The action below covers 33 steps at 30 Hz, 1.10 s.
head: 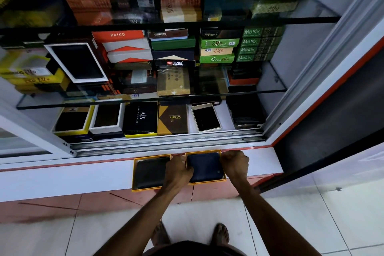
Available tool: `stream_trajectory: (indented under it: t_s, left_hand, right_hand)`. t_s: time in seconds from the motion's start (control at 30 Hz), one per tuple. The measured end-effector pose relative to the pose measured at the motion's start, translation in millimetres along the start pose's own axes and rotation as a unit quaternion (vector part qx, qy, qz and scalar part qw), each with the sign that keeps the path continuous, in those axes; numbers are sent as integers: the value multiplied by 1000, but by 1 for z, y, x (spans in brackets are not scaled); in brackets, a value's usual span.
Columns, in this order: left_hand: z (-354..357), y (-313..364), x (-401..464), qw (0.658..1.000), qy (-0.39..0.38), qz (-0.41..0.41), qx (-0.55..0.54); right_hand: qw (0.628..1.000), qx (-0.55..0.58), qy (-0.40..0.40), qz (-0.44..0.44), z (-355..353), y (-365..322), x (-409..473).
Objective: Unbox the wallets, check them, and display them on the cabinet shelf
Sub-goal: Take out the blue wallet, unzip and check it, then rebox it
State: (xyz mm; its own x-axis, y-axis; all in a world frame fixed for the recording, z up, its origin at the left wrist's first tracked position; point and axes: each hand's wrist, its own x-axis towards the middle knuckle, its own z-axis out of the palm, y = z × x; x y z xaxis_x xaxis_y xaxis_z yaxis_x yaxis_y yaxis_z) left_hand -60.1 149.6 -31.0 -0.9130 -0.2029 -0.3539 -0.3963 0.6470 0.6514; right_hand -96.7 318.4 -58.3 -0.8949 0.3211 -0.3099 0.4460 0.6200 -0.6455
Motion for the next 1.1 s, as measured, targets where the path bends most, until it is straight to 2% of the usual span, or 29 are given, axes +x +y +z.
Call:
stream_trajectory:
  t_s: [0.2, 0.3, 0.37, 0.43, 0.53, 1.1]
  left_hand:
    - [-1, -3, 4, 1000, -4, 10, -11]
    - [-4, -4, 2, 1000, -17, 26, 1]
    - [-4, -7, 3, 998, -50, 34, 6]
    - [-1, -11, 5, 994, -89, 40, 40]
    - [3, -12, 6, 988, -111, 52, 91]
    - [22, -26, 13, 985, -46, 101, 132]
  right_hand:
    - [999, 41, -11, -12, -3, 2, 0]
    - [992, -50, -33, -109, -7, 1, 5]
    - [963, -155, -111, -192, -10, 0, 11]
    - [918, -263, -178, -238, -10, 0, 18]
    - [885, -319, -211, -266, -11, -1, 24]
    - [805, -478, -192, -295, -4, -19, 14]
